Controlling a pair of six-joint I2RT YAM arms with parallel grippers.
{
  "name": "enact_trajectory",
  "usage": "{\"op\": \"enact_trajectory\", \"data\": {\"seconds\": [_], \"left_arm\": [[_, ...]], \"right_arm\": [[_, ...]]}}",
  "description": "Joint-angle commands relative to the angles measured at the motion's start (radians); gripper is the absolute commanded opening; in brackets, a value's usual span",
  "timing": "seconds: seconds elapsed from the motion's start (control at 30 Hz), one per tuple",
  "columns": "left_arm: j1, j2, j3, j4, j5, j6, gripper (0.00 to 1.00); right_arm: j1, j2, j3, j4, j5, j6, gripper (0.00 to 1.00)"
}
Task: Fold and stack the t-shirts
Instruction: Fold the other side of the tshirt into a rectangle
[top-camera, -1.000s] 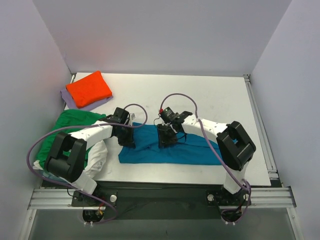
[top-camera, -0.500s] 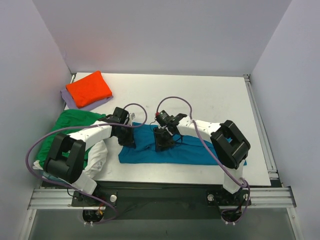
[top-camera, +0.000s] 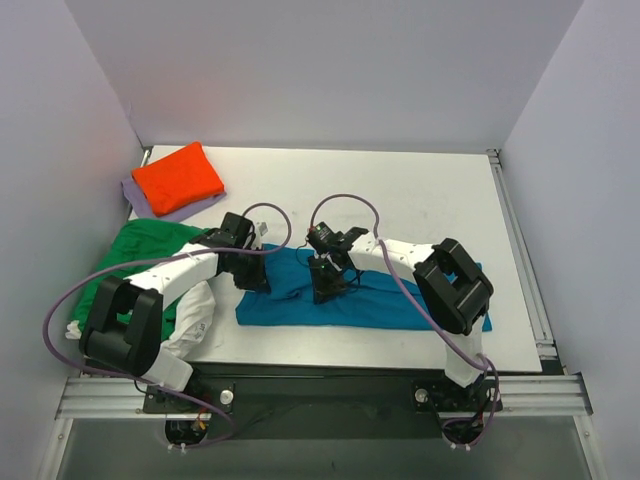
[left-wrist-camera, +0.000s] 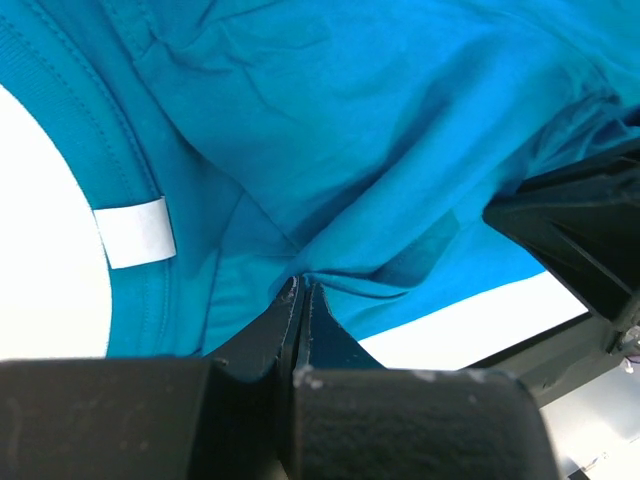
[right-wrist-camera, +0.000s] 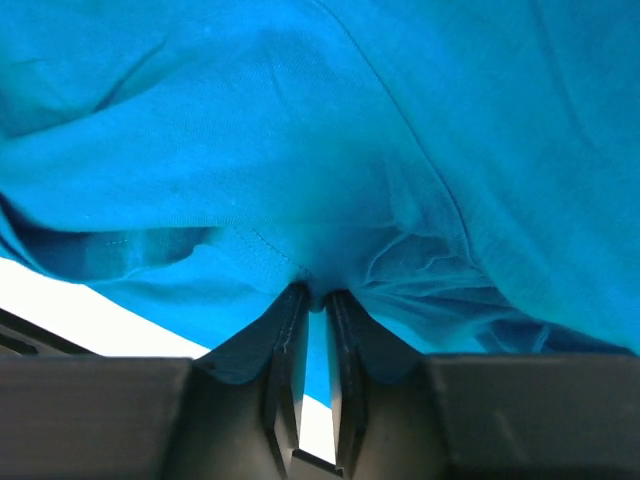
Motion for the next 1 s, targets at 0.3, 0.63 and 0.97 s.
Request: {"op": "enact_trajectory", "data": {"seconds": [0.3,0.63,0.97], "left_arm": [[0.007,-0.093,-0.035,0.033,0.052,0.016,0.0],[-0.034,-0.132,-0.061,0.048,0.057,0.008,0.0],[-0.136,-0.113,-0.035,0.03,-0.012,-0.03,0.0]], "right_arm": [[0.002,-0.046,0.054,-0.086,0.022,-0.004,0.0],[-0.035,-0.101,0.057,-0.17,-0.015,-0.035,0.0],[-0.093,-0.157,-0.003,-0.207,-0.035,-0.044,0.0]]}}
